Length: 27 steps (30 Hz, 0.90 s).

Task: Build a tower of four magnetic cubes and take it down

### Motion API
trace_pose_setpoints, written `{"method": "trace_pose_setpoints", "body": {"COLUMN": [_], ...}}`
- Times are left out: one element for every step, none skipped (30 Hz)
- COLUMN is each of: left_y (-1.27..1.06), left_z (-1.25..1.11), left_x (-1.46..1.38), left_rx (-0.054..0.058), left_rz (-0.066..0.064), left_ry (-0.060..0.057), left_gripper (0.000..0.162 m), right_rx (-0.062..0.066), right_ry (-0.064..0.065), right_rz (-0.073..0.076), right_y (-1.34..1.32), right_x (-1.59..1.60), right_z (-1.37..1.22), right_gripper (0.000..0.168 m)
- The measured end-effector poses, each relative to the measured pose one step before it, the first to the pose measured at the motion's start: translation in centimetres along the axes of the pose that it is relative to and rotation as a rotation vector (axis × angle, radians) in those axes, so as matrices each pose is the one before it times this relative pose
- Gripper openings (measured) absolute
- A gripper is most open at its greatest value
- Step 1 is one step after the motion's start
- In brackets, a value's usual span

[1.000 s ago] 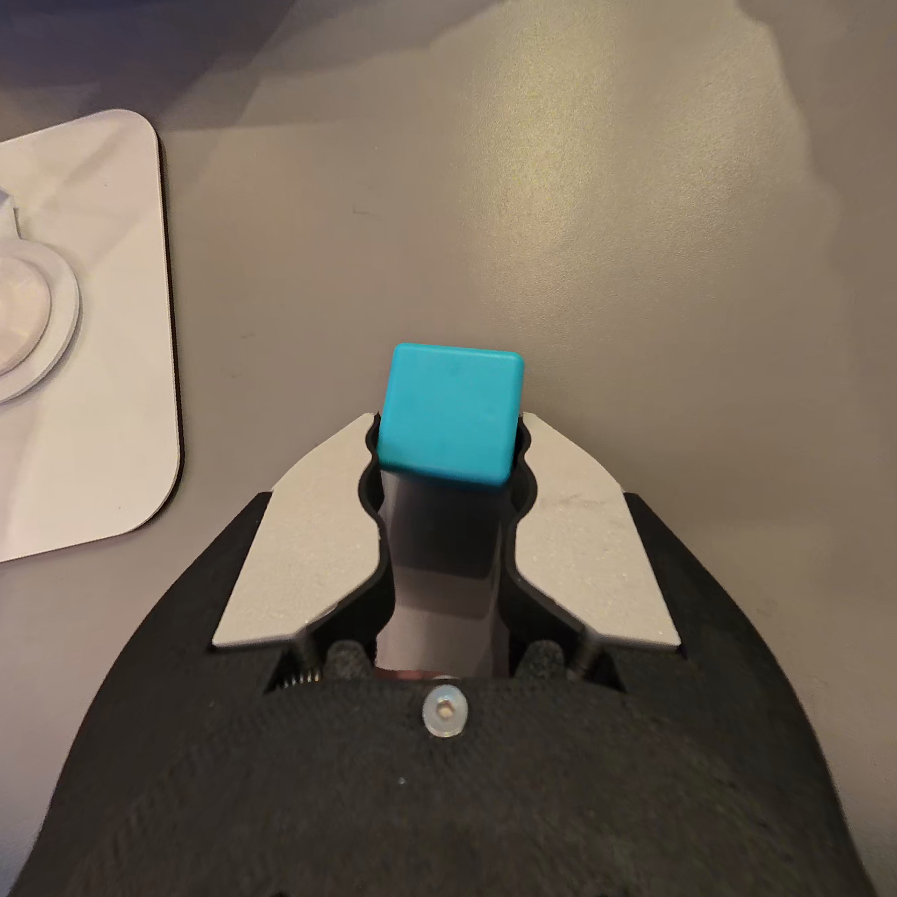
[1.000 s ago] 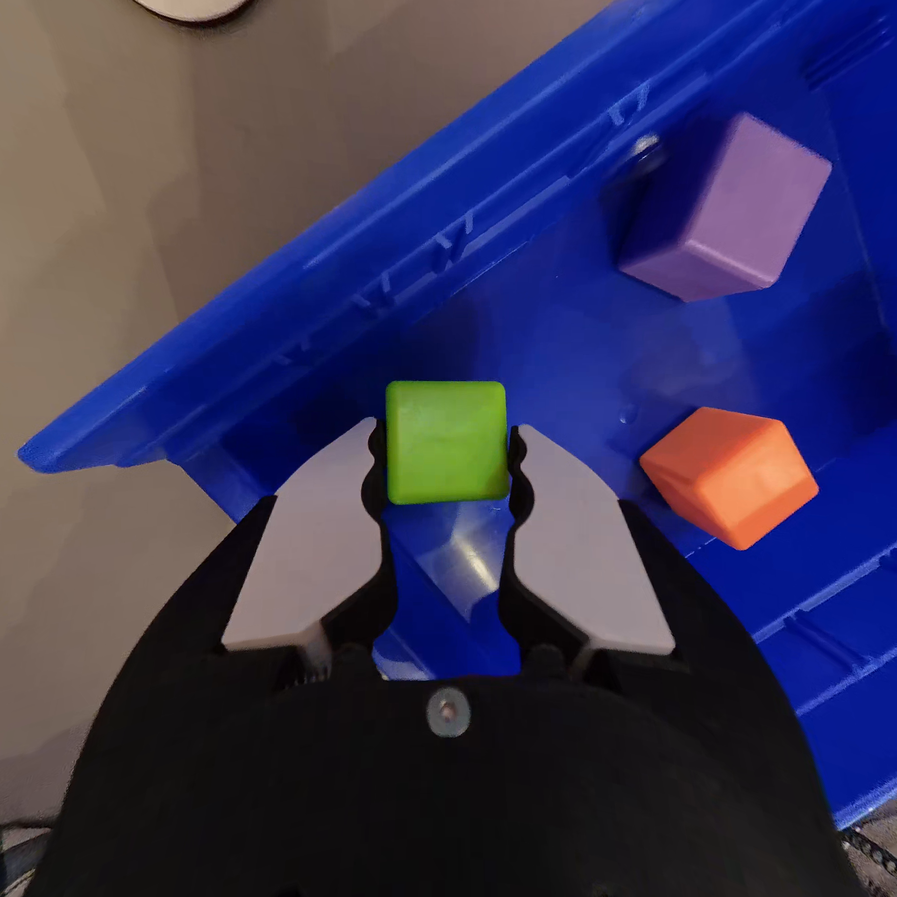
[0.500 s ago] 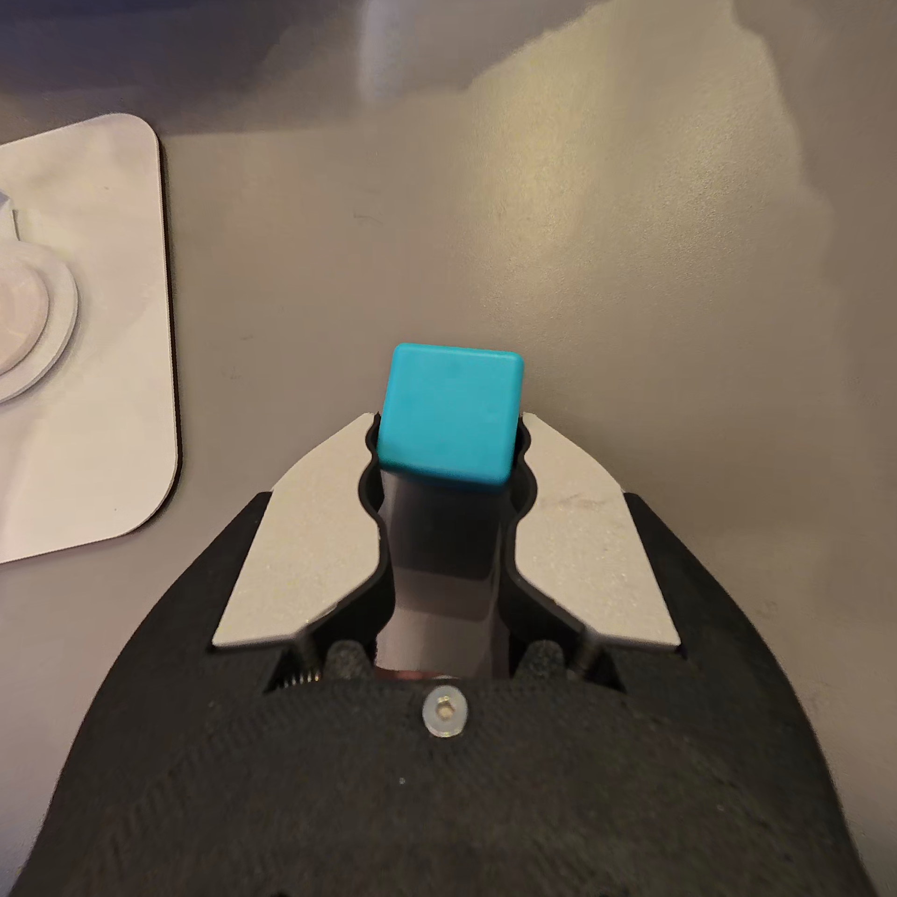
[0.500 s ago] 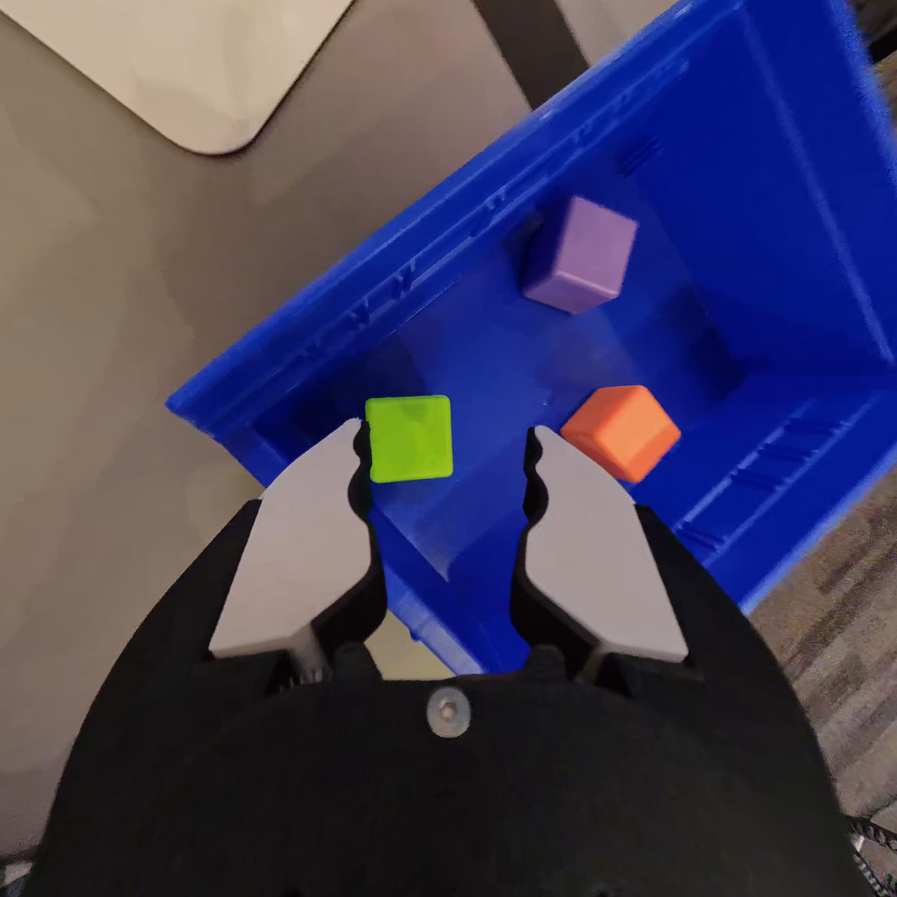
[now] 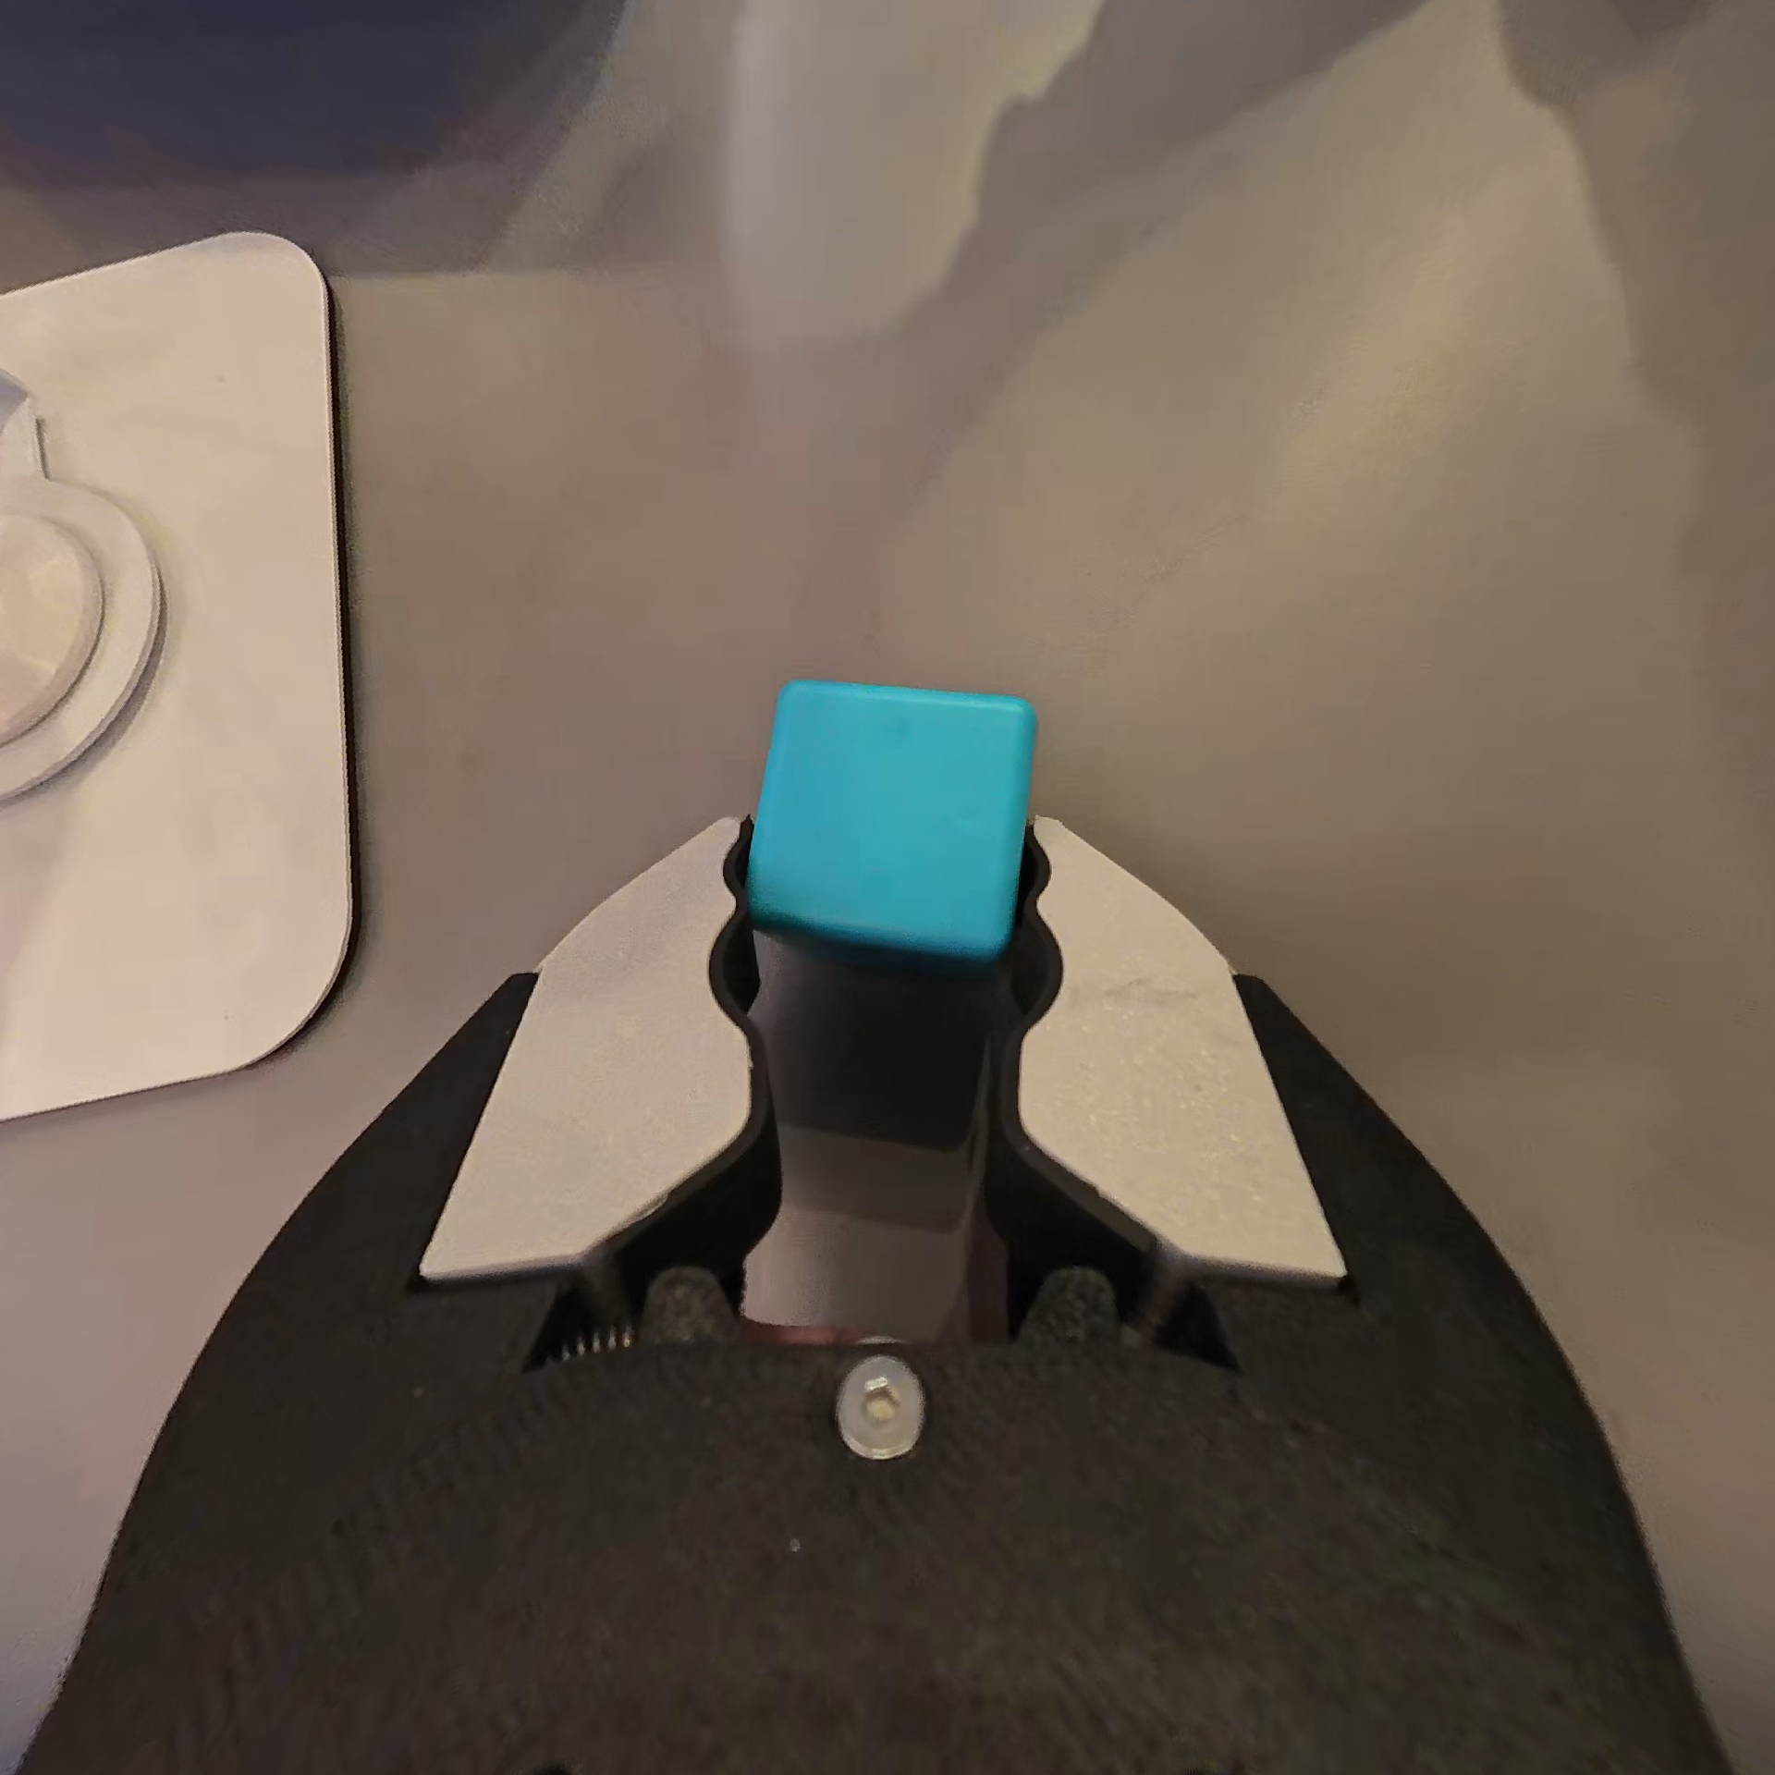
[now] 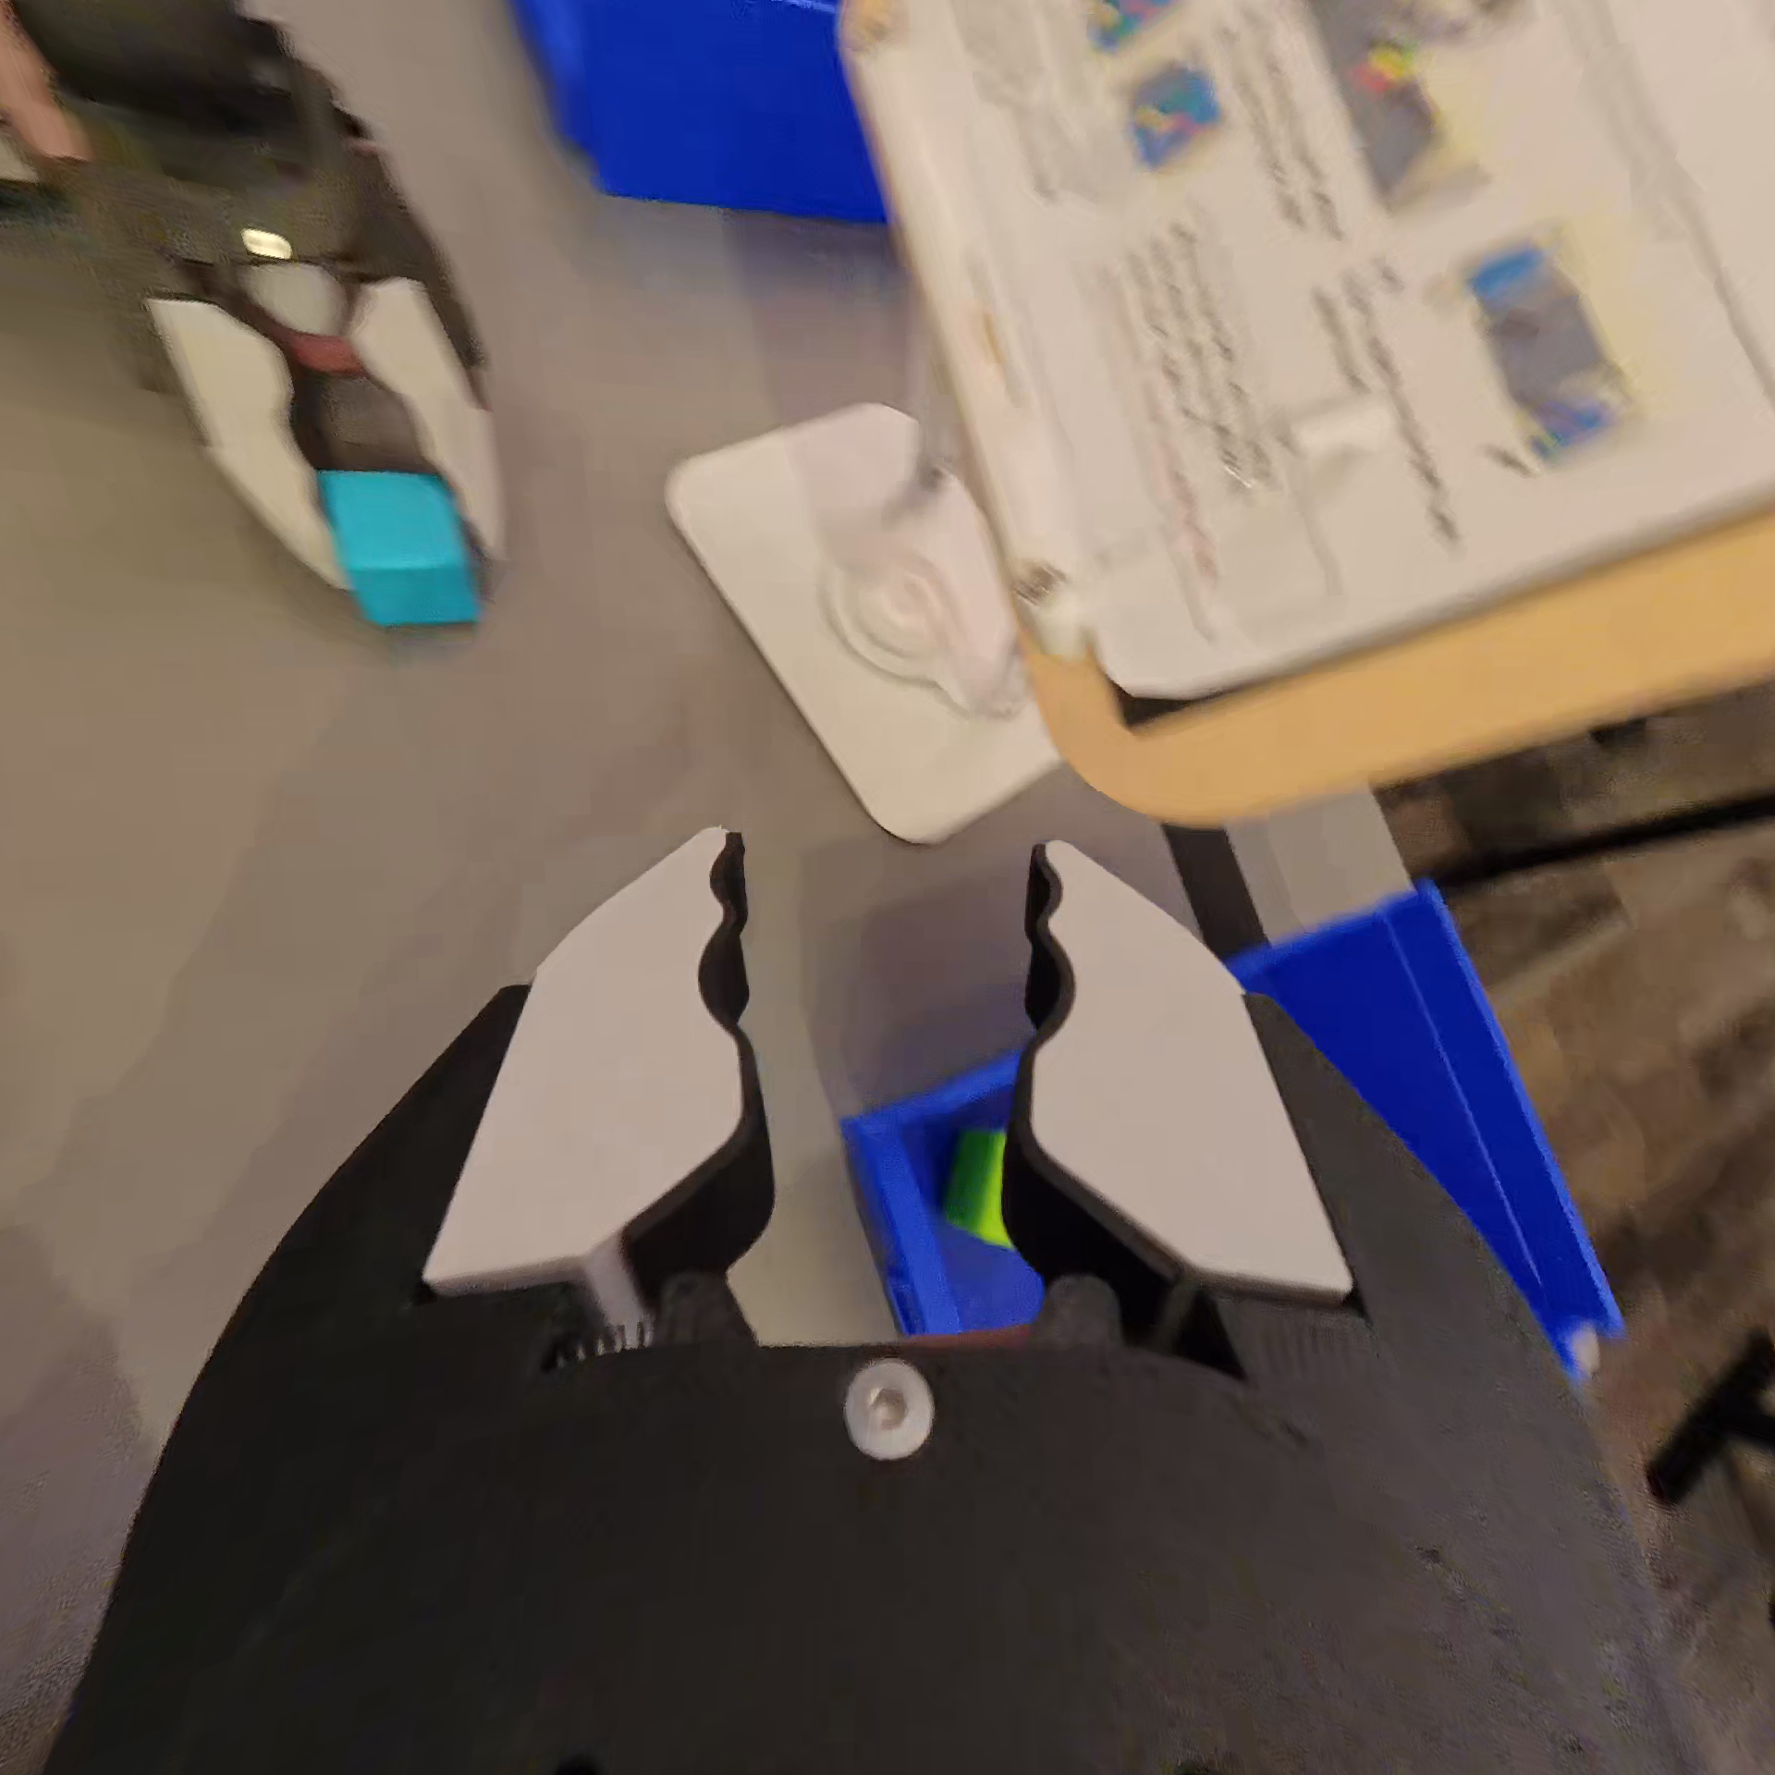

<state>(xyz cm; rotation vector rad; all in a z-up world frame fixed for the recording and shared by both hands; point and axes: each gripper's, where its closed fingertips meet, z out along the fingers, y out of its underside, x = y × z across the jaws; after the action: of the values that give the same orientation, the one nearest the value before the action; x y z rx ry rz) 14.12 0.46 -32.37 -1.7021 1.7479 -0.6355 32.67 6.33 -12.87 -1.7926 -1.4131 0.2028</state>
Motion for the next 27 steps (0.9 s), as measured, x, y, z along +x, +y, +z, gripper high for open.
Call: {"method": "trace_pose_setpoints", "body": {"left_y": [-0.046, -0.047, -0.065, -0.067, -0.057, -0.049, -0.026, -0.023, 0.001, 0.003, 0.004, -0.007, 0.005, 0.007, 0.049, 0.117, 0.064, -0.093, -0.025, 0.061, 0.118, 0.131, 0.104, 0.091, 0.089, 0.121, 0.226], "left_z": [0.046, 0.052, 0.056, 0.057, 0.049, 0.041, 0.036, 0.017, -0.005, -0.001, 0.011, 0.006, 0.007, 0.022, 0.029, 0.062, 0.067, -0.025, -0.108, -0.179, -0.237, -0.257, -0.304, -0.345, -0.367, -0.327, -0.282], "left_x": [-0.03, -0.051, -0.028, -0.026, -0.017, -0.014, 0.001, 0.003, -0.003, -0.004, -0.005, -0.01, -0.004, -0.002, -0.008, -0.032, -0.029, 0.03, -0.023, -0.021, -0.12, -0.182, -0.058, -0.068, -0.174, -0.204, -0.246], "left_rx": [0.0003, 0.0, 0.0018, 0.0041, 0.0038, 0.0045, 0.0037, 0.0034, 0.0004, -0.0009, -0.0004, 0.0, 0.0002, 0.0001, -0.0037, -0.0095, -0.0067, 0.0048, 0.0041, 0.003, 0.0022, 0.0021, 0.0051, 0.0048, 0.0052, 0.0027, -0.0051], "left_rz": [-0.002, -0.0031, -0.0019, -0.0005, -0.0015, -0.0032, -0.0024, 0.0002, 0.0009, 0.0015, 0.0009, 0.0014, 0.0009, -0.0006, 0.0008, 0.003, 0.0014, -0.0018, -0.0063, -0.0108, -0.0067, -0.0009, -0.0034, -0.0072, -0.0046, -0.0042, -0.0047], "left_ry": [-0.0027, -0.0034, -0.0025, -0.0024, -0.0022, -0.0006, 0.0009, 0.0003, -0.0005, -0.0011, -0.0007, -0.0008, -0.0006, 0.0001, -0.0013, -0.0048, -0.0062, -0.0004, -0.0012, 0.003, -0.0028, -0.0073, 0.0024, 0.0031, -0.0051, -0.0067, -0.0094], "left_gripper": [0.05, 0.05, 0.05, 0.05, 0.05, 0.05, 0.05, 0.05, 0.05, 0.051, 0.051, 0.051, 0.051, 0.051, 0.051, 0.051, 0.056, 0.062, 0.068, 0.072, 0.073, 0.073, 0.073, 0.073, 0.073, 0.073, 0.073], "right_rx": [0.0033, -0.0055, -0.0104, -0.01, -0.0132, -0.0156, -0.0133, -0.0111, -0.0109, -0.0074, -0.003, -0.0009, 0.0048, 0.0035, -0.0049, -0.0052, -0.0004, -0.0018, -0.0018, 0.002, 0.0031, 0.0033, 0.0021, 0.0044, 0.0071, 0.0051, 0.0047], "right_ry": [-0.0395, -0.0402, -0.0344, -0.0269, -0.0272, -0.0289, -0.0315, -0.0307, -0.0192, -0.0091, -0.0087, -0.0101, -0.0061, -0.0136, -0.0222, -0.0136, 0.0011, -0.0019, -0.0079, -0.0005, 0.0063, 0.0049, 0.0053, 0.0094, 0.0053, -0.0023, -0.0012], "right_rz": [-0.0317, -0.0262, -0.0256, -0.0228, -0.0161, -0.0128, -0.0105, -0.0065, -0.0045, -0.0036, -0.001, 0.003, 0.0055, 0.0074, 0.0054, 0.0002, 0.0017, 0.0066, 0.0049, 0.0013, 0.003, 0.0015, -0.0019, 0.0005, 0.0052, 0.0068, 0.0048], "right_y": [-0.889, -0.698, -0.541, -0.473, -0.342, -0.213, -0.178, -0.145, -0.125, -0.144, -0.169, -0.144, -0.186, -0.107, 0.053, 0.088, 0.005, 0.002, -0.023, -0.076, -0.114, -0.112, -0.094, -0.105, -0.119, -0.081, -0.055], "right_x": [-1.561, -1.476, -1.308, -1.106, -1.011, -0.961, -0.947, -0.879, -0.641, -0.464, -0.423, -0.379, -0.277, -0.355, -0.468, -0.35, -0.116, -0.138, -0.244, -0.168, -0.045, -0.069, -0.049, 0.044, 0.032, -0.063, -0.047], "right_z": [1.043, 1.237, 1.351, 1.418, 1.456, 1.484, 1.479, 1.412, 1.326, 1.246, 1.135, 1.011, 0.874, 0.757, 0.657, 0.564, 0.453, 0.381, 0.34, 0.288, 0.261, 0.231, 0.207, 0.184, 0.169, 0.175, 0.18], "right_gripper": [0.057, 0.057, 0.057, 0.058, 0.058, 0.058, 0.058, 0.058, 0.058, 0.059, 0.061, 0.064, 0.066, 0.067, 0.069, 0.071, 0.072, 0.073, 0.075, 0.077, 0.079, 0.079, 0.08, 0.081, 0.081, 0.081, 0.082]}}
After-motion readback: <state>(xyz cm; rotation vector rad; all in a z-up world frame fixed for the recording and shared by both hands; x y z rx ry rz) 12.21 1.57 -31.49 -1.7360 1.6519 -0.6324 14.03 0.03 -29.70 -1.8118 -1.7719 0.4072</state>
